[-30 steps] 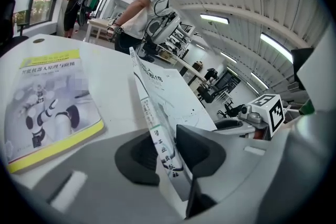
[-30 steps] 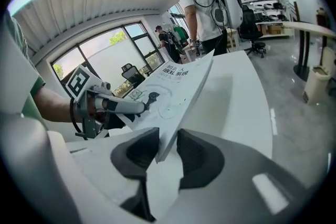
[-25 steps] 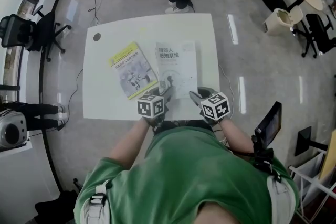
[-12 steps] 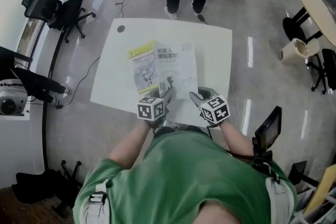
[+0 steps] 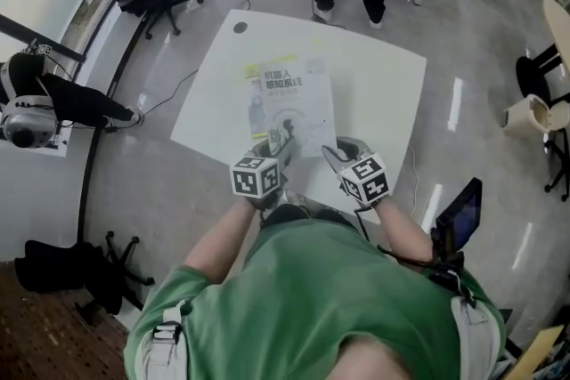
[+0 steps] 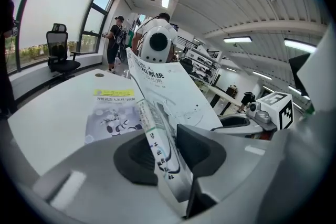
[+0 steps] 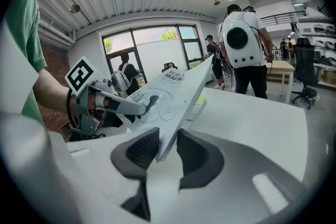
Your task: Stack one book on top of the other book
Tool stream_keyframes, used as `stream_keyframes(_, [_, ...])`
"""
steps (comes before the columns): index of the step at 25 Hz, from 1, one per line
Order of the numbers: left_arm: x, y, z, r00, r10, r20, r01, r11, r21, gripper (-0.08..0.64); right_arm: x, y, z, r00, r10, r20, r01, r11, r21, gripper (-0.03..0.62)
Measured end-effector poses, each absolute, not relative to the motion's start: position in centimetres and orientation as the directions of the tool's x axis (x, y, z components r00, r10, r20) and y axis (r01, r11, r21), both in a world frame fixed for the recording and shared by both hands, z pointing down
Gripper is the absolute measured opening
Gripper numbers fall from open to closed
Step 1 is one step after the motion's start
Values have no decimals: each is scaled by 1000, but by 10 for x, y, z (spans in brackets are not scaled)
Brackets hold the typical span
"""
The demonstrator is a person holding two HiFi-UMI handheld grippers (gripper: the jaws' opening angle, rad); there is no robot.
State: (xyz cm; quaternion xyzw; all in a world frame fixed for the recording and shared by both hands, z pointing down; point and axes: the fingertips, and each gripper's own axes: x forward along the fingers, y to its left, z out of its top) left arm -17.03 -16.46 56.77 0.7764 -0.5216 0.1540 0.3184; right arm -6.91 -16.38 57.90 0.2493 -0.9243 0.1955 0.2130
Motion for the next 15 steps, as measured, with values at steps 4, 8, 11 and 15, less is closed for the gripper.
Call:
stream_keyframes(4, [-187, -160, 564, 373, -729, 573, -923, -226, 313, 107, -87, -163, 576, -800, -355, 484, -513, 823, -244, 114])
stream_keyframes(8, [-203, -159, 567, 360, -736, 573, -927, -214, 307, 107, -103, -163, 575, -797, -349, 493, -505, 833, -227, 114])
stream_keyframes(11, [-211, -159, 571, 361, -738, 570, -927, -219, 304, 107, -112, -163, 578, -787, -354, 506, -511, 832, -213, 114])
stream_keyframes(15, [-223, -162, 576, 381, -724, 575, -922, -246, 300, 107, -124, -163, 582, -760, -376, 530, -545, 814, -203, 114])
